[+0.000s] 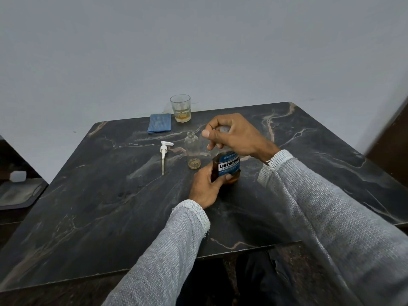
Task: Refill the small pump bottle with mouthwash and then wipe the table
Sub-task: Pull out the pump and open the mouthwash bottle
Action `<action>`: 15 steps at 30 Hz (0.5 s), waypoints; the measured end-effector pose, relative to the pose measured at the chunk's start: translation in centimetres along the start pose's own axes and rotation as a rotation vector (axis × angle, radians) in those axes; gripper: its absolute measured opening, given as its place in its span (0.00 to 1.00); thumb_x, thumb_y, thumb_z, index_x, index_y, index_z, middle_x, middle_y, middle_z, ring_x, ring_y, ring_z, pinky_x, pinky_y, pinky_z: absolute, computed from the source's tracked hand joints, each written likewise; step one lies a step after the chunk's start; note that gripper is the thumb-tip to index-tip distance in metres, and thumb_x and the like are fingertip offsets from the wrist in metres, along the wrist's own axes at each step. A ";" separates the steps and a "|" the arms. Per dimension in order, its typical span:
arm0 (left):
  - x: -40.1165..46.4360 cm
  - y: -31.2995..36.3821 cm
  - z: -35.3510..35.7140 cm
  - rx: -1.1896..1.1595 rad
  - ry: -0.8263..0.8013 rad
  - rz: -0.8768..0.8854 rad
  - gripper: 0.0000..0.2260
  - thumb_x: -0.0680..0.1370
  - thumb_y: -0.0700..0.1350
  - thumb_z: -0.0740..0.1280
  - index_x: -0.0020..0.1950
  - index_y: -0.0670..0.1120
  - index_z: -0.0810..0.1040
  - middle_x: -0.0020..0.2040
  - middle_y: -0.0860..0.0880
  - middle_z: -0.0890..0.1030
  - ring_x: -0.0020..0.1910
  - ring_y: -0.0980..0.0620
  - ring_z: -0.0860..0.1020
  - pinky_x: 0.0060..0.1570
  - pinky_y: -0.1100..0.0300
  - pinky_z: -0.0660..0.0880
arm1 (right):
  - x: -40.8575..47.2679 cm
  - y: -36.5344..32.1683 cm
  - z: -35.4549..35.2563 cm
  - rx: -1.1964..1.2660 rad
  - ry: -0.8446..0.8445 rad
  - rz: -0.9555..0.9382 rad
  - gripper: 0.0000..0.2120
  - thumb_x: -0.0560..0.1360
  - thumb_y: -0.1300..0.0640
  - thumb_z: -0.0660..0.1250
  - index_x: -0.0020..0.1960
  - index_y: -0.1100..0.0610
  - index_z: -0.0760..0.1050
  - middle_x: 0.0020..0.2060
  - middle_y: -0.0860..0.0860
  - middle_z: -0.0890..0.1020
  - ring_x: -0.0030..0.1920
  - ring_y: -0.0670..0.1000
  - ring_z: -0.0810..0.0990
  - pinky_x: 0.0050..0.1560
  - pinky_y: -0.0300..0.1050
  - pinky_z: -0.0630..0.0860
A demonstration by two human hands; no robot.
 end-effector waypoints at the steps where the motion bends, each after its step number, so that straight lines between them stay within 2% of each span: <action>1: 0.0 0.0 0.0 -0.001 -0.001 0.001 0.17 0.75 0.41 0.71 0.57 0.58 0.75 0.58 0.55 0.82 0.60 0.59 0.78 0.66 0.51 0.72 | 0.1 0.0 0.1 0.001 -0.021 0.008 0.06 0.76 0.54 0.70 0.43 0.56 0.79 0.30 0.45 0.83 0.36 0.49 0.85 0.37 0.35 0.77; 4: 0.0 0.0 -0.1 -0.016 -0.012 -0.001 0.17 0.75 0.40 0.71 0.58 0.58 0.75 0.57 0.57 0.81 0.60 0.59 0.78 0.67 0.53 0.71 | 0.3 0.0 0.3 0.000 -0.059 0.026 0.06 0.75 0.54 0.71 0.43 0.56 0.79 0.30 0.45 0.83 0.35 0.47 0.84 0.37 0.34 0.77; 6: 0.1 0.0 0.0 0.002 -0.022 0.002 0.17 0.75 0.41 0.71 0.59 0.57 0.74 0.58 0.56 0.81 0.61 0.58 0.78 0.67 0.53 0.71 | 0.0 0.2 0.0 0.044 -0.004 0.032 0.07 0.75 0.55 0.72 0.44 0.59 0.78 0.30 0.47 0.83 0.35 0.47 0.84 0.37 0.35 0.78; 8: 0.2 0.0 0.0 0.033 -0.018 0.010 0.17 0.75 0.42 0.72 0.60 0.56 0.74 0.57 0.56 0.81 0.60 0.59 0.78 0.66 0.52 0.72 | -0.5 0.8 -0.6 0.079 0.113 0.045 0.09 0.73 0.54 0.73 0.46 0.60 0.77 0.33 0.49 0.84 0.35 0.49 0.84 0.37 0.37 0.79; 11: 0.1 -0.2 0.0 0.022 0.008 -0.005 0.19 0.74 0.43 0.73 0.63 0.51 0.76 0.59 0.52 0.82 0.59 0.55 0.79 0.65 0.50 0.73 | -1.6 1.8 -0.9 0.013 0.385 0.087 0.15 0.70 0.48 0.75 0.47 0.56 0.76 0.38 0.50 0.83 0.38 0.49 0.84 0.39 0.43 0.82; 13: -0.1 -0.4 -0.1 0.006 0.031 -0.011 0.18 0.72 0.44 0.75 0.61 0.49 0.77 0.57 0.51 0.83 0.57 0.55 0.81 0.63 0.49 0.75 | -2.3 2.0 -0.6 -0.042 0.564 0.112 0.17 0.68 0.42 0.75 0.44 0.53 0.74 0.37 0.48 0.82 0.36 0.46 0.82 0.36 0.42 0.81; 15: -0.2 -0.5 -0.1 -0.006 0.041 -0.020 0.19 0.71 0.46 0.76 0.61 0.46 0.78 0.55 0.51 0.84 0.55 0.55 0.81 0.61 0.50 0.76 | -2.5 2.1 -0.4 -0.084 0.645 0.150 0.20 0.67 0.37 0.74 0.42 0.52 0.74 0.34 0.48 0.82 0.34 0.46 0.82 0.35 0.46 0.82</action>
Point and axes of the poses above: each hand's wrist, its own x-axis towards the middle knuckle, its own z-axis out of the palm, y = z × x, the point moved 7 cm from there along x, towards the middle knuckle
